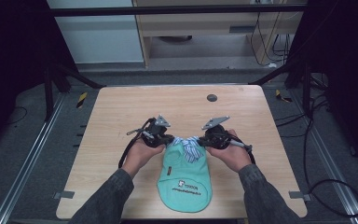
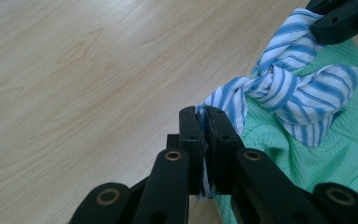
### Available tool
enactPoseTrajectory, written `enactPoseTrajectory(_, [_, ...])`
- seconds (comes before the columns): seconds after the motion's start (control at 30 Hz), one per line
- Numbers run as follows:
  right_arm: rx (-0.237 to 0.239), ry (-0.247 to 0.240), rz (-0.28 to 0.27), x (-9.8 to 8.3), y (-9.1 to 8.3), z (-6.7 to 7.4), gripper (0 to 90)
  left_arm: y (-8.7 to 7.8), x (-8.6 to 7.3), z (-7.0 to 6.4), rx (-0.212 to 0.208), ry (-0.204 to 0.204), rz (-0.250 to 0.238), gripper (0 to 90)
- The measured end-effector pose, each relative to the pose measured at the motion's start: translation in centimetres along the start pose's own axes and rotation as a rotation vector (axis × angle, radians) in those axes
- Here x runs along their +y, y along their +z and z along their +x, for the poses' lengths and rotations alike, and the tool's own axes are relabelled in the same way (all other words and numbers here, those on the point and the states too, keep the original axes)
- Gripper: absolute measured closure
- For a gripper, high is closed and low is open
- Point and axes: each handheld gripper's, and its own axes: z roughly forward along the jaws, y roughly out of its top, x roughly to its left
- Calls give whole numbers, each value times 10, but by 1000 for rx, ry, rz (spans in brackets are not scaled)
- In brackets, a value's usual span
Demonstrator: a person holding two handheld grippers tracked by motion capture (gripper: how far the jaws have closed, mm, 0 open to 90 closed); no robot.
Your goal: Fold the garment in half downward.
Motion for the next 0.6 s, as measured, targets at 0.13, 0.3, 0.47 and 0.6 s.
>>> enactPoseTrajectory(0.13, [0,-7,-20,6,-7,-2,826,-7,7,1,11,8,-18,863])
enactPoseTrajectory(0.3, [-2,-22,-20,11,-11,-4,826,-10,10,2,18,8,-27,862])
enactPoseTrajectory(0.47, [-1,-27,-30,14,-12,-2,827,-12,10,4,17,17,-21,862])
enactPoseTrajectory(0.6, [-3,-33,-30,15,-12,-2,827,-11,11,4,26,15,-25,862])
